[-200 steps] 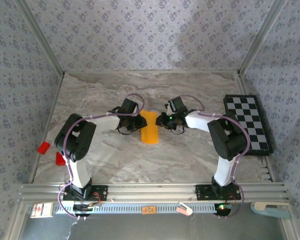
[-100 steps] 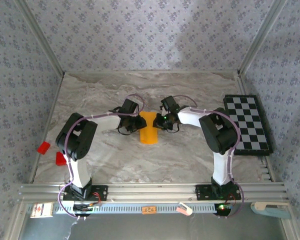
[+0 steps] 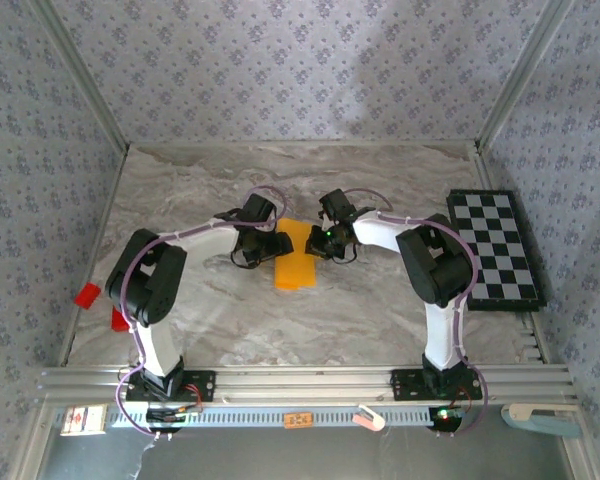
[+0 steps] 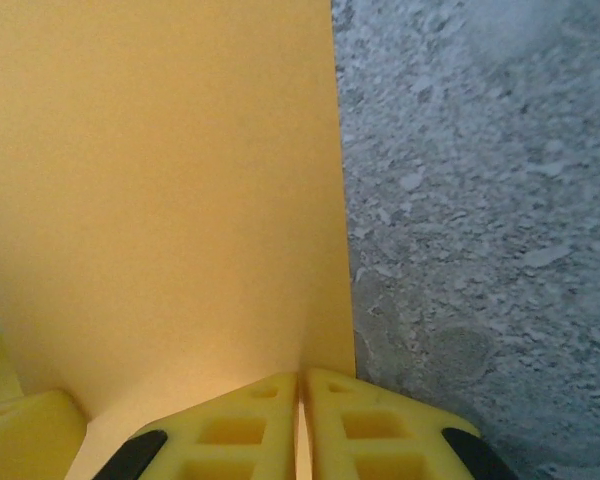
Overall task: Fold a paper plane with a square sheet of paper (pick it up from the middle)
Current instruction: First fold the square sheet of paper in half at the center of the table.
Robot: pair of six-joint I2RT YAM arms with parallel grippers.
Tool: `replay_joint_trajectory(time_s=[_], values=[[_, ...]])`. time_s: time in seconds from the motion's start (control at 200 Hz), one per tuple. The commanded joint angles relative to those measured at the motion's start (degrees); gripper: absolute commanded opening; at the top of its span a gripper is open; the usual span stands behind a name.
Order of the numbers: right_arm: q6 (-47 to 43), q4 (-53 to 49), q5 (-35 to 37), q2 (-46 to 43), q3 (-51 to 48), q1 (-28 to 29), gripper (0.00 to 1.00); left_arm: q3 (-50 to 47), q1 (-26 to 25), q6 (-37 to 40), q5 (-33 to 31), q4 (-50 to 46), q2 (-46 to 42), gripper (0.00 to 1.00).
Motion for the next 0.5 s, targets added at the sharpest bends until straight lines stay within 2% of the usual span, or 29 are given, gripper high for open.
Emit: replay_joint_trajectory(time_s=[0.0, 0.33, 0.495], values=[[0.69, -1.93, -1.70, 1.48, -0.14, 0.02, 0.13, 2.01, -0.25, 2.09, -1.14, -3.53, -2.27, 0.74], [2.67, 6.90, -9.31, -1.50, -1.77, -1.12, 0.14, 5.95, -1.20, 4.98, -0.28, -6.49, 1.97, 0.77], [2.79, 7.71, -10.33, -1.82, -2.12, -1.32, 0.14, 6.76, -1.20, 5.68, -0.72, -7.45, 3.06, 0.72]])
